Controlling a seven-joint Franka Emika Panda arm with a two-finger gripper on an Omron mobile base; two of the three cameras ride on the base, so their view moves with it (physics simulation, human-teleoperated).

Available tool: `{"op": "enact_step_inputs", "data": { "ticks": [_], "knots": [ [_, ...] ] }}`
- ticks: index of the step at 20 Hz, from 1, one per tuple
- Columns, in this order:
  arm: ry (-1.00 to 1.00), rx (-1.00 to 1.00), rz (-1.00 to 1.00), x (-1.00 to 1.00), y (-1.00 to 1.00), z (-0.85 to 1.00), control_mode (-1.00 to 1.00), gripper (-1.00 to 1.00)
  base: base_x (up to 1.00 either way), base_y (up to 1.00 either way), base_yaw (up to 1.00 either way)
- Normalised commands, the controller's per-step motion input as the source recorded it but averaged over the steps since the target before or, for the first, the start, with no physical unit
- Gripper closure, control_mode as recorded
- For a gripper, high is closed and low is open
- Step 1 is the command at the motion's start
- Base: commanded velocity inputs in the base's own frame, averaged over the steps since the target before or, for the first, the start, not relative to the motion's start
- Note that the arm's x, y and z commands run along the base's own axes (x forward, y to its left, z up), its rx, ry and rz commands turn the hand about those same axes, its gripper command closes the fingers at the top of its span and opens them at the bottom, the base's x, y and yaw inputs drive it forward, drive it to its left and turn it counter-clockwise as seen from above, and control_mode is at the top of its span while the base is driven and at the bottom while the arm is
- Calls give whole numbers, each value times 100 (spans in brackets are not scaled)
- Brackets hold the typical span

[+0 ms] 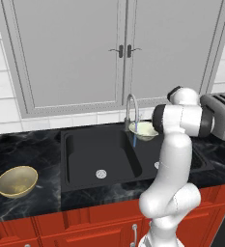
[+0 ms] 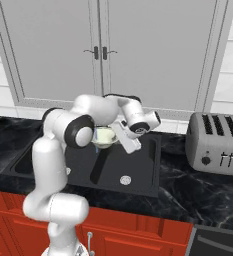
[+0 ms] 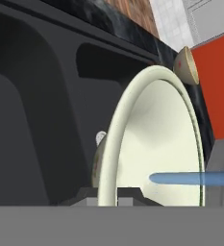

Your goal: Rinse each bowl for a few seconds and place them down in the sink or on the counter.

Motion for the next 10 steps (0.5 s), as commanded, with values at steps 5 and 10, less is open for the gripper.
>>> {"op": "enact_step_inputs", "data": {
  "ticks": [5, 10],
  "knots": [
    [-1, -4, 0, 0, -3, 15, -100, 100, 0, 0, 0],
    [0, -4, -4, -7, -18, 12, -100, 100, 0, 0, 0]
  ]
}}
